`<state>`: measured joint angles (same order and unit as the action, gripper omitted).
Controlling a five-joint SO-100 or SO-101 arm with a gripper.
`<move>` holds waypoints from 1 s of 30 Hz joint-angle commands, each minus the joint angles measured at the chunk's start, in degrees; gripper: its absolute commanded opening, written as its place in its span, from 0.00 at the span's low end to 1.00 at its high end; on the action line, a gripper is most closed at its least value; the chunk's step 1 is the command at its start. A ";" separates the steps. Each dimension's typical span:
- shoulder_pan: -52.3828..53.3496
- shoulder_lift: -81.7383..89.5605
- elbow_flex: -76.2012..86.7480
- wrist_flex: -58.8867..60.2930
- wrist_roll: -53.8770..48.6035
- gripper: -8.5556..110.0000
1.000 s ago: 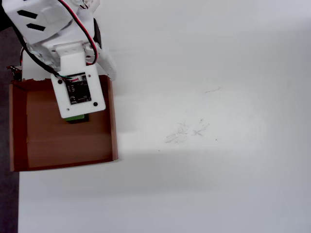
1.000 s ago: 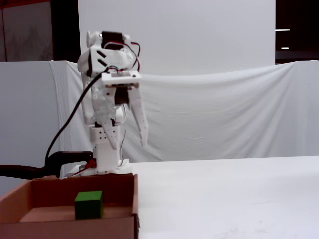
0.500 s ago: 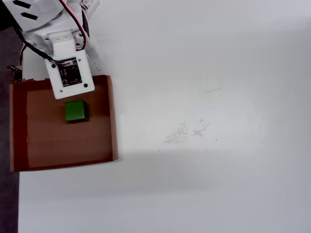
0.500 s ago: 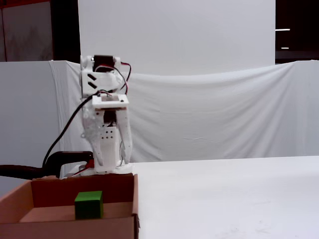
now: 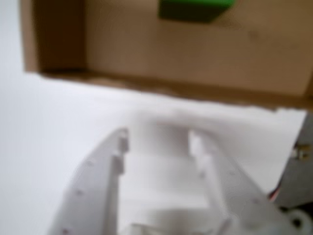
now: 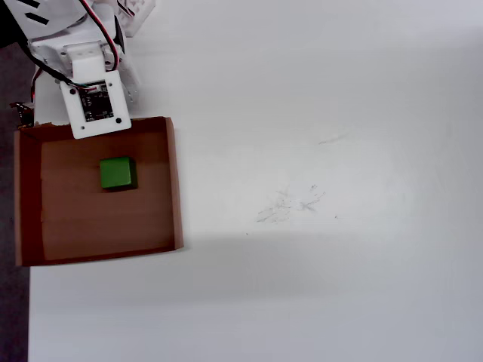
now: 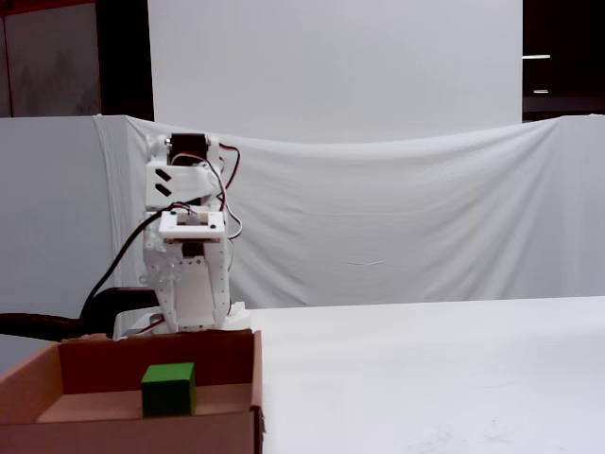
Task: Grasp a green cube and put it in a box.
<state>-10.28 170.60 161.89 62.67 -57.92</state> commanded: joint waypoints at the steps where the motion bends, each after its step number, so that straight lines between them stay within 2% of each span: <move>1: 0.26 2.55 0.70 1.32 -1.58 0.20; 10: 1.14 11.43 8.26 3.43 -2.37 0.19; 16: 1.14 11.69 8.35 8.79 -4.31 0.20; 30: 0.97 11.78 8.44 8.70 -3.69 0.21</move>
<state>-9.23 182.29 170.60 71.02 -60.56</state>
